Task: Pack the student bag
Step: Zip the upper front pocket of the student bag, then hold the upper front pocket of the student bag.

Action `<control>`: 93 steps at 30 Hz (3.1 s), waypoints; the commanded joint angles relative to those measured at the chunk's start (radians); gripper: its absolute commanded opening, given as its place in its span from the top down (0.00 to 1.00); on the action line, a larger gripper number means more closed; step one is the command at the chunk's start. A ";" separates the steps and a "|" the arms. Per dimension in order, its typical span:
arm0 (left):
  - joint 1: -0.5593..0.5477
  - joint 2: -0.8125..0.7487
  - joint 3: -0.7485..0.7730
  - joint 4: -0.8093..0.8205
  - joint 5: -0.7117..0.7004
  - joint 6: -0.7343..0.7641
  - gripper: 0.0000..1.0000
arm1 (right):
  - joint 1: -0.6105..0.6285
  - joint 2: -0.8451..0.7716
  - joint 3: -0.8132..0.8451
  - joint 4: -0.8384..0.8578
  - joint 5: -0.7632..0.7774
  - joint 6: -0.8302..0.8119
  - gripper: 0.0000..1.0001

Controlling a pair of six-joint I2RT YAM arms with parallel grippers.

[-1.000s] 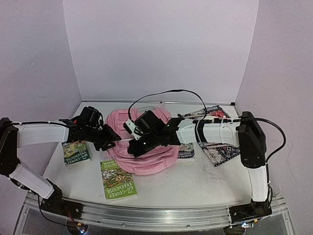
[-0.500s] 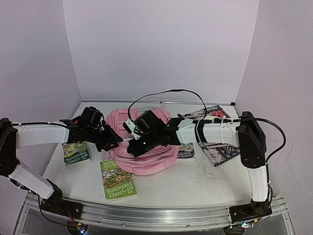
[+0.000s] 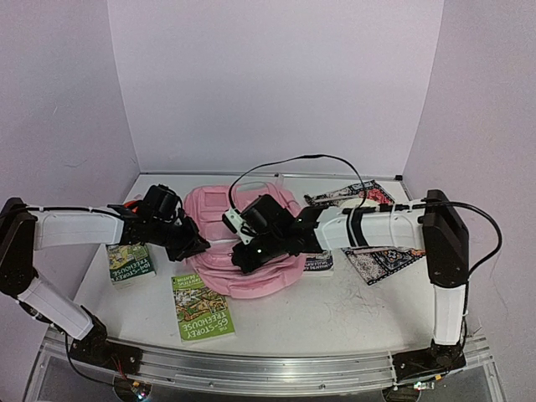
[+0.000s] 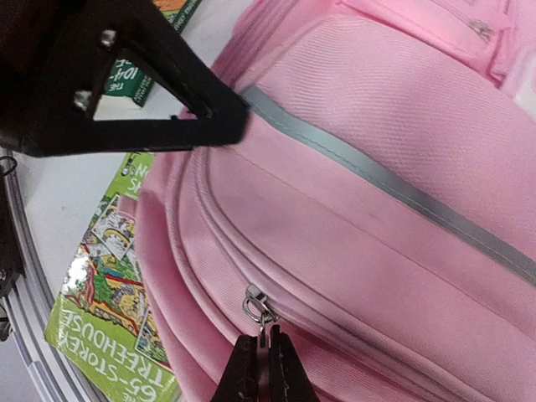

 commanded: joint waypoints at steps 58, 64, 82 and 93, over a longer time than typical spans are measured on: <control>-0.164 0.137 0.455 -0.273 -0.026 1.390 0.29 | -0.158 -0.125 -0.010 -0.163 -0.097 -0.196 1.00; -0.164 0.143 0.413 -0.217 0.051 1.521 0.29 | -0.159 -0.122 0.001 -0.163 -0.103 -0.191 1.00; -0.165 0.171 0.249 0.096 0.034 1.743 0.30 | -0.158 -0.128 0.002 -0.163 -0.122 -0.174 1.00; -0.165 0.203 0.208 0.127 0.097 1.743 0.51 | -0.158 -0.126 0.013 -0.163 -0.108 -0.173 1.00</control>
